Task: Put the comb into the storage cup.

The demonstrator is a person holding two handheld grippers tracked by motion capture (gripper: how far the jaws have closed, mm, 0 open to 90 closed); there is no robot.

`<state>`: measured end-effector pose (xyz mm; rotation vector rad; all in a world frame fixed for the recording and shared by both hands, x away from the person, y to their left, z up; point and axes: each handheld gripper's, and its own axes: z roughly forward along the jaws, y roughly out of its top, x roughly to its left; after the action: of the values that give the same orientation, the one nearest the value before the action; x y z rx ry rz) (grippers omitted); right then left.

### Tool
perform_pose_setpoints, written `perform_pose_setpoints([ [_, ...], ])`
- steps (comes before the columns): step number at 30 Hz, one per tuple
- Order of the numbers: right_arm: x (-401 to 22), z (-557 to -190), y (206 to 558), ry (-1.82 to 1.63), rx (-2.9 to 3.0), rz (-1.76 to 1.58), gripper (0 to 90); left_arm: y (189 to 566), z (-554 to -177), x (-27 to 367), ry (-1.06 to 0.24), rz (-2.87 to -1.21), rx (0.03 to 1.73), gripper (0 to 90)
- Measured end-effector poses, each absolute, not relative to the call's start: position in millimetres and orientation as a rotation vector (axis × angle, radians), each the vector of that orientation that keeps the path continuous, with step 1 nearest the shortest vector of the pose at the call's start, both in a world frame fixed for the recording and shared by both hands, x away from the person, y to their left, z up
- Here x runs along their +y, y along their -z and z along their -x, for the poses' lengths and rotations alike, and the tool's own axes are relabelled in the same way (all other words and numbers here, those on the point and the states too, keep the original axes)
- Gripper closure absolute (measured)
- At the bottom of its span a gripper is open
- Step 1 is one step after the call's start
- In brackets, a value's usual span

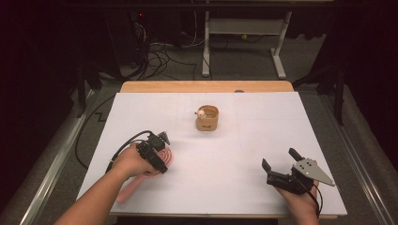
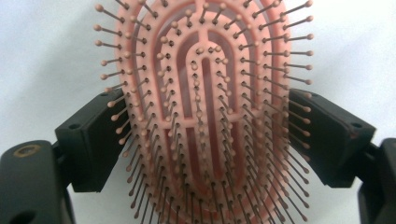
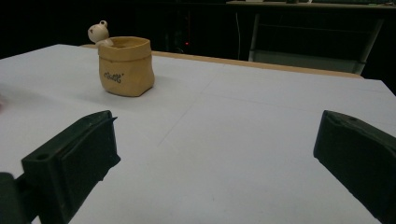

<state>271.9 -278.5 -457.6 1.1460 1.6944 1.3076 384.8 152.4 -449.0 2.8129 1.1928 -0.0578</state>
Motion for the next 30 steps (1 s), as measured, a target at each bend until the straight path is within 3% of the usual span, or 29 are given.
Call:
perform_pose_setpoints([
  [30, -279.7, -271.8, 457.1, -1.308, 1.688, -1.144, 0.2, 447.2, -385.0, 151.8, 0.044, -2.818, 1.208, 19.9],
])
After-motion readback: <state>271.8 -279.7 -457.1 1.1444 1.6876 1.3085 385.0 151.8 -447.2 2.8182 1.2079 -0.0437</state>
